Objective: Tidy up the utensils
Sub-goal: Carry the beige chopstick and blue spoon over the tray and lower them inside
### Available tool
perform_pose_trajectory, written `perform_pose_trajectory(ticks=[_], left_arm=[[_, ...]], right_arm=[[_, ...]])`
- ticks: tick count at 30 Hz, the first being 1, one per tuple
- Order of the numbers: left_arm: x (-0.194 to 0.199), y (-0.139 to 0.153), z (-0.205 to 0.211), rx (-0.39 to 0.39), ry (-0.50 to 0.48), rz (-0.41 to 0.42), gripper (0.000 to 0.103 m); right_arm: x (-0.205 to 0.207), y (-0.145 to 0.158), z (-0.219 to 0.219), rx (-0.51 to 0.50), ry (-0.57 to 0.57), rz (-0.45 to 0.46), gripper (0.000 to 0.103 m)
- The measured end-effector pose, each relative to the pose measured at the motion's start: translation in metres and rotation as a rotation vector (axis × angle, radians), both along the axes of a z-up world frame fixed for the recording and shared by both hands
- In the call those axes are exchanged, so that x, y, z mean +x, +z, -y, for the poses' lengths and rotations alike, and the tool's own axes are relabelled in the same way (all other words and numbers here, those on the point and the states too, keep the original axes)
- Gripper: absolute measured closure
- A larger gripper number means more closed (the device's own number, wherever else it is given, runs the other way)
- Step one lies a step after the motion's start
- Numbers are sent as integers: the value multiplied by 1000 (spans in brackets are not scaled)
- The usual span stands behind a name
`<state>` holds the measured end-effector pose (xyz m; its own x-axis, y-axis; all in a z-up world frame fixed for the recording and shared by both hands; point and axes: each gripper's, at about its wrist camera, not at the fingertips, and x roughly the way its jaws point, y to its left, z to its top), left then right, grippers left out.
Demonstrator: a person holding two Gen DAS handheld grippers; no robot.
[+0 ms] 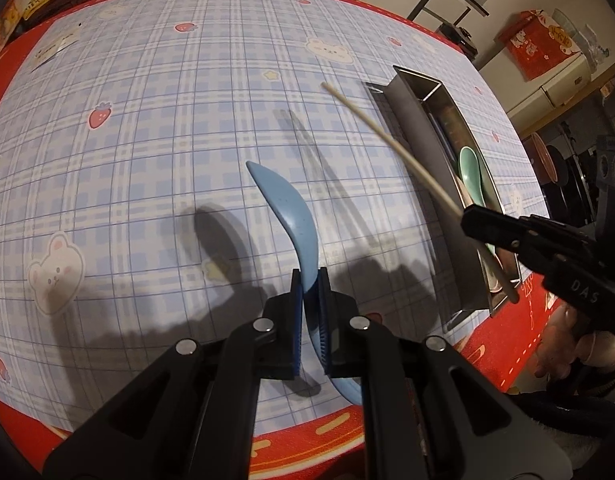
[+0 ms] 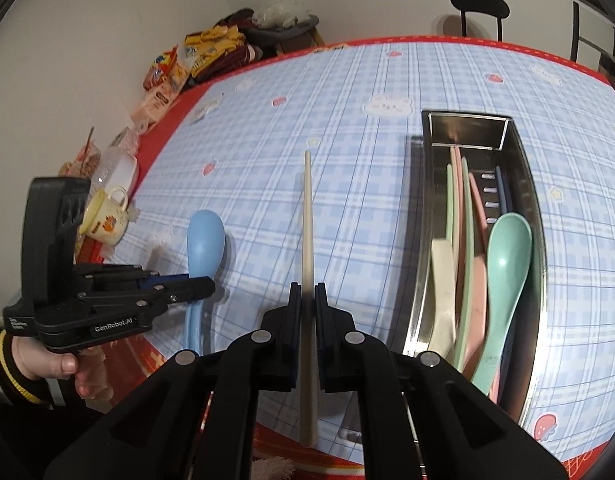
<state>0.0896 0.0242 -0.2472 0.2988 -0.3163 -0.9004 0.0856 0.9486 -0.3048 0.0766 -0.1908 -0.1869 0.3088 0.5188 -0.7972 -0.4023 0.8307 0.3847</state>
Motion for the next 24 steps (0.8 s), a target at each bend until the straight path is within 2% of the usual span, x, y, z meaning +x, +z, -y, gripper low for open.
perform_pose_trajectory(ticks=[9, 15, 20, 24], left_arm=[[-2, 5, 0, 14, 1, 4, 92], [5, 14, 9, 25, -29, 14, 92], [18, 26, 29, -4, -70, 19, 92], [33, 39, 61, -39, -131, 34, 92]], right_arm=[[-2, 7, 13, 45, -37, 22, 96], [-6, 15, 38, 74, -102, 54, 96], [-8, 17, 72, 94, -201, 63, 96], [-9, 15, 100, 99, -280, 58, 96]])
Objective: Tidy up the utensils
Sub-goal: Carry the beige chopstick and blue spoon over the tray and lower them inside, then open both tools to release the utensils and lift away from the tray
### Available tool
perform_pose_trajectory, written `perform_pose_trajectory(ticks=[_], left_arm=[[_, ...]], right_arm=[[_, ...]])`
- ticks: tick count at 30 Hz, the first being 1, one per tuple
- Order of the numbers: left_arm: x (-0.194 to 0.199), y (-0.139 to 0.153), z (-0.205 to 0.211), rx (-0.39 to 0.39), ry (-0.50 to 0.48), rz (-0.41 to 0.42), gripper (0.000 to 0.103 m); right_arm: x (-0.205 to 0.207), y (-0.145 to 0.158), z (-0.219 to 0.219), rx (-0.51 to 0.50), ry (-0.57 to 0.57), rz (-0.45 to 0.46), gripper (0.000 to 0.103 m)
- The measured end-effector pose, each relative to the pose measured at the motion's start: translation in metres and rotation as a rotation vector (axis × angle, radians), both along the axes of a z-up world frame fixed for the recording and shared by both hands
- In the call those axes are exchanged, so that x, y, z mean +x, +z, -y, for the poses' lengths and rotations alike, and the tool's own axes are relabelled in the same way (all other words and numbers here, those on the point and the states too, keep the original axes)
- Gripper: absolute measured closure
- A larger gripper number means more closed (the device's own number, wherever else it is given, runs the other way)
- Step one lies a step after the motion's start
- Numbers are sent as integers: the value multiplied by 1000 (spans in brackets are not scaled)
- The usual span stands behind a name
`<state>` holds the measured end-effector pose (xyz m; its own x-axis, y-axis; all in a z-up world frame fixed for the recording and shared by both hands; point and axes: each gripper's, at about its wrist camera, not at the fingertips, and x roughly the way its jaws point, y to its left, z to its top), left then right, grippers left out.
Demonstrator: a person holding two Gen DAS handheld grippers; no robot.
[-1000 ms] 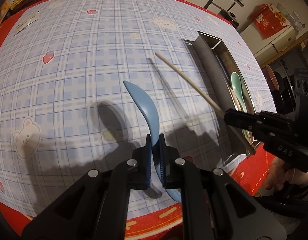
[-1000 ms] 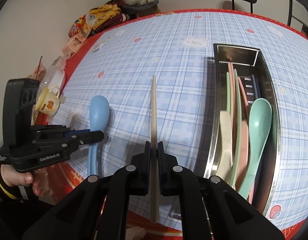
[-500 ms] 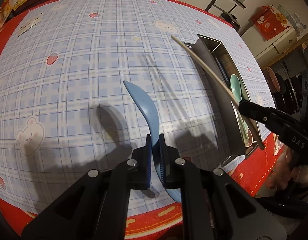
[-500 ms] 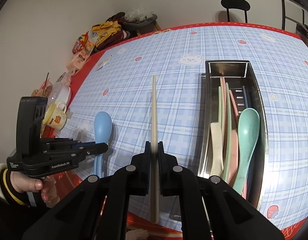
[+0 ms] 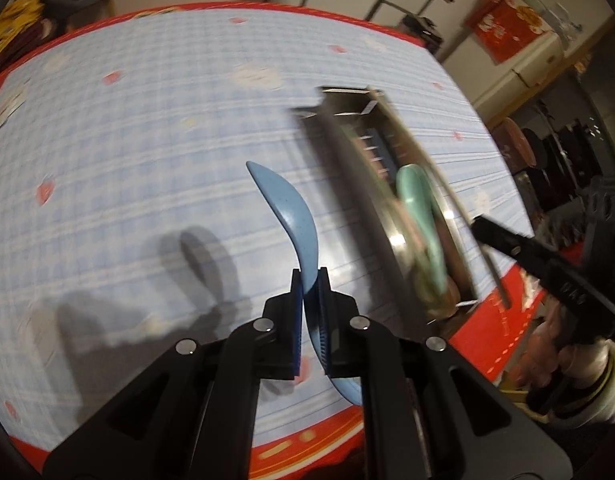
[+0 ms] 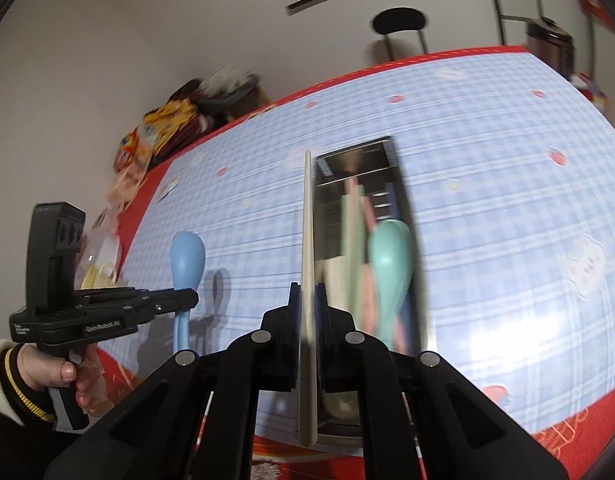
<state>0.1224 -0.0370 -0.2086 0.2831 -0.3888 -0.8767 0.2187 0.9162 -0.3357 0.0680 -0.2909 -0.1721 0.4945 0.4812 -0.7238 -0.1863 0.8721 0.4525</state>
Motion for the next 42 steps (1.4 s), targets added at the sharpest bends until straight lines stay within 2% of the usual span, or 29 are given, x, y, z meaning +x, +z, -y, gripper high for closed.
perform_pose_trajectory(ticks=[7, 11, 18, 24, 27, 31, 34, 40, 42], left_arm=[[22, 1, 64, -65, -106, -37, 92], [30, -10, 94, -59, -160, -76, 92], [46, -38, 116, -17, -143, -161, 92], [51, -46, 135, 65, -170, -144, 92], [53, -49, 140, 74, -178, -144, 92], [55, -40, 138, 39, -162, -108, 67], [57, -28, 126, 14, -118, -74, 63], [61, -4, 93, 9, -23, 3, 45], [61, 2, 82, 10, -1, 22, 43]], right_arm=[[-3, -11, 31, 11, -79, -34, 96], [-2, -12, 37, 11, -84, -33, 96], [-1, -23, 38, -6, -77, -66, 96], [2, -30, 42, -2, -89, -94, 96], [4, -33, 43, 0, -91, -102, 96], [8, -36, 40, -2, -82, -105, 96], [11, -38, 37, -9, -70, -111, 96], [17, -40, 27, -18, -34, -126, 94], [19, -38, 24, -26, -24, -123, 87]])
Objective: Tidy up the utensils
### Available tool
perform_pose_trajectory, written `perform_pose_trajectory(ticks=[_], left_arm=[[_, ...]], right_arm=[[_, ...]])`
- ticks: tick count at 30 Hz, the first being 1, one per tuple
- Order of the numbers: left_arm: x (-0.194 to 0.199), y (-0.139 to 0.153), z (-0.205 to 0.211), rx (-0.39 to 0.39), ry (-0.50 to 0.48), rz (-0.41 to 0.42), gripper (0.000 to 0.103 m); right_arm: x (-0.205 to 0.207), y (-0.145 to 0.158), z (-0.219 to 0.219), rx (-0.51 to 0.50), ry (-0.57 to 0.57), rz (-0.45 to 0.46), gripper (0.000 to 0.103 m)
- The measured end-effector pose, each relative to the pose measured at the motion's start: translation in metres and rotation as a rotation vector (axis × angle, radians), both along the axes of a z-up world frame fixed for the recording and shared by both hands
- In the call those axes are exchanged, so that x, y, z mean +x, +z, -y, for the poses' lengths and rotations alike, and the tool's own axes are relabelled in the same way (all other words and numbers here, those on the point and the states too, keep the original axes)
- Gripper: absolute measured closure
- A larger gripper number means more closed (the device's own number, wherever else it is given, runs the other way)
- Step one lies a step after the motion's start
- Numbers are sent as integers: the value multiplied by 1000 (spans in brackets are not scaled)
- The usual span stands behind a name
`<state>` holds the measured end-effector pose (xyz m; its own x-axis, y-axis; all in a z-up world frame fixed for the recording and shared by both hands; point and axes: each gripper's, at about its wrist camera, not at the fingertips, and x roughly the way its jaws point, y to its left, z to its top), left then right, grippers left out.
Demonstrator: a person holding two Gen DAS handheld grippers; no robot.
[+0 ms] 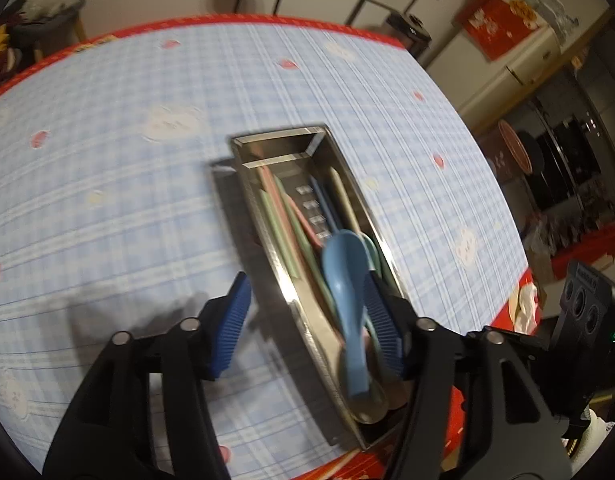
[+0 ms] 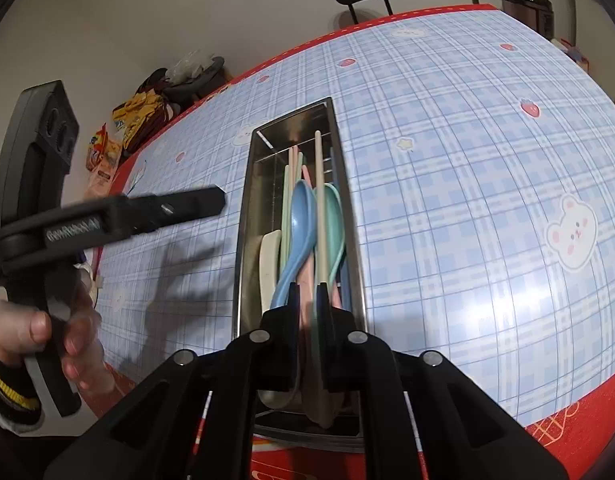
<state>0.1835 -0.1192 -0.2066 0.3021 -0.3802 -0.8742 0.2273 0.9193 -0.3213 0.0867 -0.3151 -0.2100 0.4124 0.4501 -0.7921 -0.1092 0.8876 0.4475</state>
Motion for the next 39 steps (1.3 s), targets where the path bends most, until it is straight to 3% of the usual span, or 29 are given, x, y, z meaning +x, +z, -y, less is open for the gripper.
perform_pose_trajectory(ticks=[1, 3, 4, 5, 6, 9, 12, 26, 32, 39], left_arm=[[0, 3, -5, 2, 11, 10, 43], [-1, 8, -14, 5, 27, 26, 42], [-2, 11, -20, 5, 33, 36, 38], [-4, 16, -24, 10, 39, 55, 24], [-6, 21, -29, 16, 46, 77, 19], [-10, 34, -39, 22, 49, 113, 18], [-14, 50, -51, 27, 76, 153, 11], [-60, 154, -117, 116, 265, 414, 6], [-90, 189, -124, 167, 275, 486, 6], [-119, 203, -122, 167, 296, 520, 6]], right_arm=[[0, 2, 0, -3, 1, 5, 83], [1, 8, 0, -9, -1, 20, 66], [1, 12, 1, -16, -4, 29, 62], [2, 19, 2, -30, -9, 47, 51], [2, 24, 3, -41, -14, 60, 42], [4, 43, 7, -79, -33, 111, 21], [6, 64, 16, -89, -58, 156, 8], [-14, 179, 18, -286, -145, 392, 6], [-38, 209, 7, -326, -143, 442, 6], [-64, 224, -6, -357, -174, 477, 6]])
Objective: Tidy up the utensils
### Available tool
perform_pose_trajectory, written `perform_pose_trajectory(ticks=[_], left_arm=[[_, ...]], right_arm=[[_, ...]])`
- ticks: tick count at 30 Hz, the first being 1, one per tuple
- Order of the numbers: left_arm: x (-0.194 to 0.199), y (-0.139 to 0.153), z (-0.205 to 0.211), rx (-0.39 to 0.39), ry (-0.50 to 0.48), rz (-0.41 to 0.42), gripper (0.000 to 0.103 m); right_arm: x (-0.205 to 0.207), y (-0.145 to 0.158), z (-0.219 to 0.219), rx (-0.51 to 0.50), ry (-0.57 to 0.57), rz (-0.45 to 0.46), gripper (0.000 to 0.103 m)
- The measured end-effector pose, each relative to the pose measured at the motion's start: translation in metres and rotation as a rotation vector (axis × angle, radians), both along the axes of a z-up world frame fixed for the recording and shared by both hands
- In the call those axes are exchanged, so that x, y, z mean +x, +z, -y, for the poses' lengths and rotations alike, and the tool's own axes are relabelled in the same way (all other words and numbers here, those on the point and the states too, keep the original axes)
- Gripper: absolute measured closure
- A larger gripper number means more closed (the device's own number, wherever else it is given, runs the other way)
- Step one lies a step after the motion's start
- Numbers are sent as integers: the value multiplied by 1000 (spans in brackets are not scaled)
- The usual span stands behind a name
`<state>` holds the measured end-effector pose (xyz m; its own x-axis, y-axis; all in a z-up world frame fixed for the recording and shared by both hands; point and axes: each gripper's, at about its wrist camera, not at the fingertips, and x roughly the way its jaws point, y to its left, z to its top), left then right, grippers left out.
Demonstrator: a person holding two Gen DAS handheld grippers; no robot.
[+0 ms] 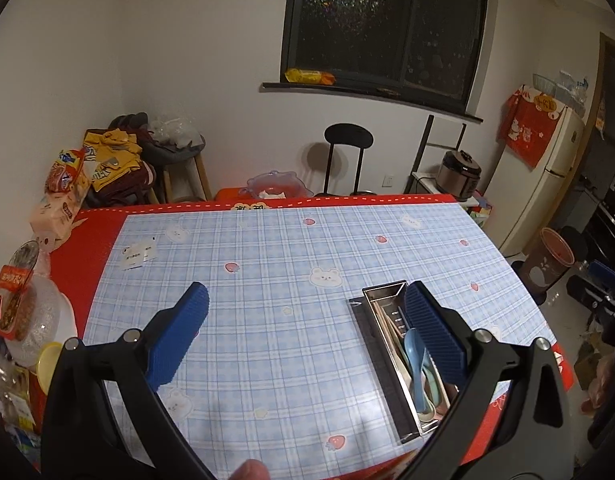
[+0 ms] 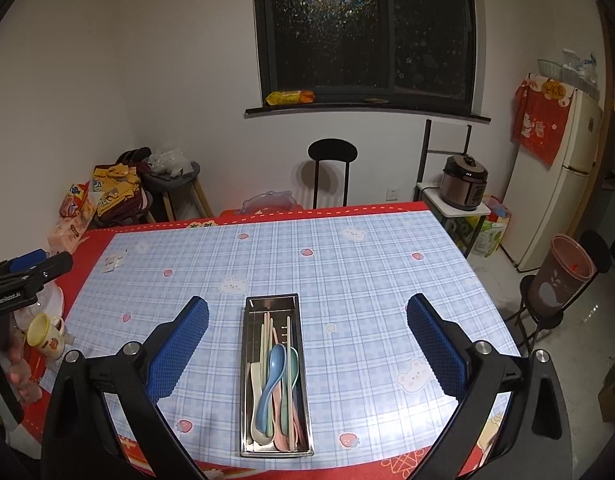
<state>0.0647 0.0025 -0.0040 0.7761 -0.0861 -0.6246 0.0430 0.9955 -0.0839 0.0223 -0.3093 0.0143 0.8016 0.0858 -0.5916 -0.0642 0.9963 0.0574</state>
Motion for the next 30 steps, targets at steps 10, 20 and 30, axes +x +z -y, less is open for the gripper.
perform_pose_trajectory(ticks=[10, 20, 30], left_arm=[[-34, 2, 12, -10, 0, 83, 6], [-46, 3, 32, 52, -3, 114, 6], [-44, -3, 34, 65, 1, 82, 6]], right_arm=[[-18, 0, -9, -39, -39, 20, 6], [-24, -1, -10, -68, -66, 40, 6], [-31, -4, -18, -120, -118, 51, 6]])
